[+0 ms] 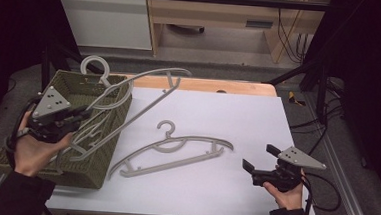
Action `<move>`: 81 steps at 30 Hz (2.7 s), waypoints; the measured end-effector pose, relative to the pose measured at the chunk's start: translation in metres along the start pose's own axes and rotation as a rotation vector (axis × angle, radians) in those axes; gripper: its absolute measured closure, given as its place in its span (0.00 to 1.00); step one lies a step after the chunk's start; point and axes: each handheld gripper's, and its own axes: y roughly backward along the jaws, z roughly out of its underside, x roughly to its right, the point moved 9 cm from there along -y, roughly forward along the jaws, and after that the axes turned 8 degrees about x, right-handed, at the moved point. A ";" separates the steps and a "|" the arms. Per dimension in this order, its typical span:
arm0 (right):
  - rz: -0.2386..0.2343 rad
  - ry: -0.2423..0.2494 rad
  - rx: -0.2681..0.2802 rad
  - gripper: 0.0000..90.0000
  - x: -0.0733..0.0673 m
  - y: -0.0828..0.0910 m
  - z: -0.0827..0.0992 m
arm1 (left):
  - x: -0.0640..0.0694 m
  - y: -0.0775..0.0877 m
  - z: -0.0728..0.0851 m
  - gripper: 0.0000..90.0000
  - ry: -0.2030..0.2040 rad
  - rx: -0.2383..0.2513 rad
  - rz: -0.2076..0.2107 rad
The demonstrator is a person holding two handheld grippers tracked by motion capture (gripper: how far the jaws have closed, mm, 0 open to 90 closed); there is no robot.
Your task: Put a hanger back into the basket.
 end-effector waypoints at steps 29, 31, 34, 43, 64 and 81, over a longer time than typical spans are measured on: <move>0.005 -0.001 -0.009 0.01 0.001 -0.003 0.002 | -0.109 -0.003 0.078 0.92 0.034 -0.083 -0.163; 0.006 -0.002 -0.010 0.01 0.001 -0.003 0.003 | -0.114 -0.001 0.083 0.92 0.033 -0.094 -0.170; 0.007 -0.001 -0.012 0.01 0.001 -0.003 0.003 | -0.118 0.000 0.089 0.92 0.032 -0.096 -0.173; 0.006 -0.002 -0.016 0.01 0.001 -0.004 0.004 | -0.131 0.003 0.109 0.91 0.020 -0.119 -0.199; 0.000 0.008 -0.020 0.01 0.001 -0.005 0.005 | -0.147 0.002 0.134 0.91 -0.052 -0.189 -0.225; 0.002 0.009 -0.021 0.01 0.001 -0.006 0.006 | -0.128 -0.023 0.172 0.91 -0.060 -0.284 -0.195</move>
